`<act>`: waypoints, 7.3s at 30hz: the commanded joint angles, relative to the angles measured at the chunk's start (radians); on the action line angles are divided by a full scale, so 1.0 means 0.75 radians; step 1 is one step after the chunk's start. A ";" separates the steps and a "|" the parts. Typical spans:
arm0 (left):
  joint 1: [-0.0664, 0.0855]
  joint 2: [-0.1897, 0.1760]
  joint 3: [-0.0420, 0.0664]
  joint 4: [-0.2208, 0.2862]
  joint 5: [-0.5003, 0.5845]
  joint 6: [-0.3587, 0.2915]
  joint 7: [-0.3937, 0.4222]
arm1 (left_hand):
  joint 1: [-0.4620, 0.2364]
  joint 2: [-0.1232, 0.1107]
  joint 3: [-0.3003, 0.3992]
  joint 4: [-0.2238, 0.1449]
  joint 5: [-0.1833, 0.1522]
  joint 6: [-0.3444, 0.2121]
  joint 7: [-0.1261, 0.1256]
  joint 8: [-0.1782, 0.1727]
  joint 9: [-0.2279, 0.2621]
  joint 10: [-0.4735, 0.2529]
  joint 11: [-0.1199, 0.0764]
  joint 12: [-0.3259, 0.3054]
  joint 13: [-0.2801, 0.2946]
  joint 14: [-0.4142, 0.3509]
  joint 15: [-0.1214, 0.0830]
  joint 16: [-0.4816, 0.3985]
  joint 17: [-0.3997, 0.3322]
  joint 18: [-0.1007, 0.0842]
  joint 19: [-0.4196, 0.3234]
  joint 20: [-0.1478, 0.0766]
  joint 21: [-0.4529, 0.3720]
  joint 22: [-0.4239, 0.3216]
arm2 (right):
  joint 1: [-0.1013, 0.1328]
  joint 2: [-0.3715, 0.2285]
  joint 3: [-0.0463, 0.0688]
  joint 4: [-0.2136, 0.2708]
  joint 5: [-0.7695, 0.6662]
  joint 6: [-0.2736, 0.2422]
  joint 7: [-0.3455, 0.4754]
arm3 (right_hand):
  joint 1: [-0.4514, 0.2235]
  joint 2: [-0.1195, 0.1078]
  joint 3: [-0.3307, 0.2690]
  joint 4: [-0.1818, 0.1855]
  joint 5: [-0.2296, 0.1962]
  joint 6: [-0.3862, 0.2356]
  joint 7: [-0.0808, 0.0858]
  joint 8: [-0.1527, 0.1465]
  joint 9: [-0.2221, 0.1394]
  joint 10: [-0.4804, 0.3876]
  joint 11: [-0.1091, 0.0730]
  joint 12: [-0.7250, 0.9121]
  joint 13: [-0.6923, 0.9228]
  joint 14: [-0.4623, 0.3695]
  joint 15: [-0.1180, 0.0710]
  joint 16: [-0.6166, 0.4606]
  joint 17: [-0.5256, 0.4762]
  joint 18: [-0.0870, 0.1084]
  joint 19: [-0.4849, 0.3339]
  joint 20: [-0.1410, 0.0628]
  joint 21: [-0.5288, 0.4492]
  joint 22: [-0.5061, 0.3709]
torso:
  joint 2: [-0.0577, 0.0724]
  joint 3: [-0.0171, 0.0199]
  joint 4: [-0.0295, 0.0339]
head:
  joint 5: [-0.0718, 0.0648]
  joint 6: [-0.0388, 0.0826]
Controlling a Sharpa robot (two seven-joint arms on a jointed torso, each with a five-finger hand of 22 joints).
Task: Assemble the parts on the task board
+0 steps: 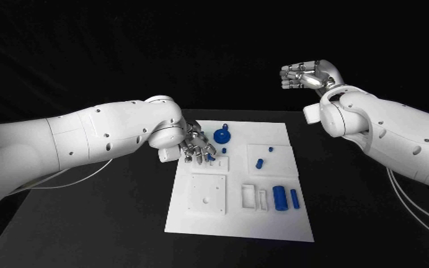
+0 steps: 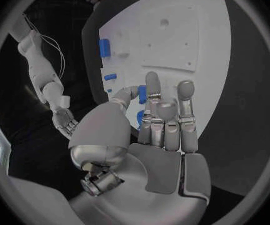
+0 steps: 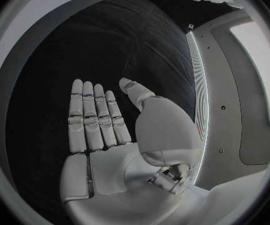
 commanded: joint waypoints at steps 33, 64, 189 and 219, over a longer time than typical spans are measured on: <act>-0.056 0.068 0.000 -0.023 -0.298 -0.053 -0.030 | -0.005 -0.005 0.239 -0.214 -0.015 0.072 -0.052 0.008 0.034 0.060 -0.011 0.051 0.006 0.040 -0.006 0.024 0.052 -0.021 0.042 -0.005 -0.040 0.023 | 0.002 0.021 0.001 -0.003 0.097 0.048 0.095 | -0.006 0.015 0.037 -0.015 0.038 0.016 0.007 0.001 0.002 -0.016 0.000 -0.011 -0.002 -0.009 -0.005 -0.012 -0.012 0.033 0.006 0.022 0.012 -0.129 | 0.002 0.0013 -0.0023 | 0.009 -0.033; -0.060 0.065 0.000 -0.030 -0.278 0.017 -0.039 | -0.005 -0.010 0.247 -0.223 0.005 0.075 -0.052 0.007 0.047 0.060 -0.011 0.064 0.004 0.045 -0.006 0.028 0.068 -0.023 0.046 -0.006 -0.044 0.026 | 0.002 0.026 0.001 -0.010 0.074 0.063 0.082 | -0.003 0.021 0.031 -0.024 0.035 0.008 0.010 0.001 0.002 -0.026 0.004 -0.011 -0.002 -0.018 0.002 -0.012 -0.012 0.031 -0.001 0.024 0.006 -0.129 | 0.002 0.0018 -0.0018 | 0.008 -0.047; -0.047 0.221 0.024 -0.275 -0.246 0.315 -0.030 | -0.002 -0.001 0.255 -0.252 0.016 0.067 -0.047 0.007 0.071 0.058 -0.006 0.077 0.018 0.038 0.000 0.045 0.082 -0.019 0.021 0.000 -0.015 0.026 | -0.001 0.064 0.001 -0.051 0.046 0.105 0.066 | -0.004 0.030 0.029 -0.032 0.020 0.008 0.011 0.001 0.002 -0.034 0.006 -0.011 -0.002 -0.029 0.005 -0.012 -0.012 0.032 -0.013 0.029 0.005 -0.129 | 0.001 0.0030 -0.0013 | -0.001 -0.066; -0.085 0.237 0.003 -0.298 -0.268 0.250 -0.032 | 0.011 -0.030 0.172 -0.185 -0.167 0.043 -0.048 0.005 -0.035 0.056 -0.004 0.068 0.019 0.032 0.001 0.032 0.056 -0.029 0.032 0.003 -0.049 0.021 | -0.008 0.063 0.001 -0.053 0.046 0.109 0.064 | -0.003 0.028 0.017 -0.034 0.021 0.001 0.013 0.001 0.002 -0.043 0.010 -0.011 -0.002 -0.039 0.010 -0.012 -0.012 0.031 -0.022 0.032 0.002 -0.129 | 0.000 0.0022 -0.0011 | -0.007 -0.069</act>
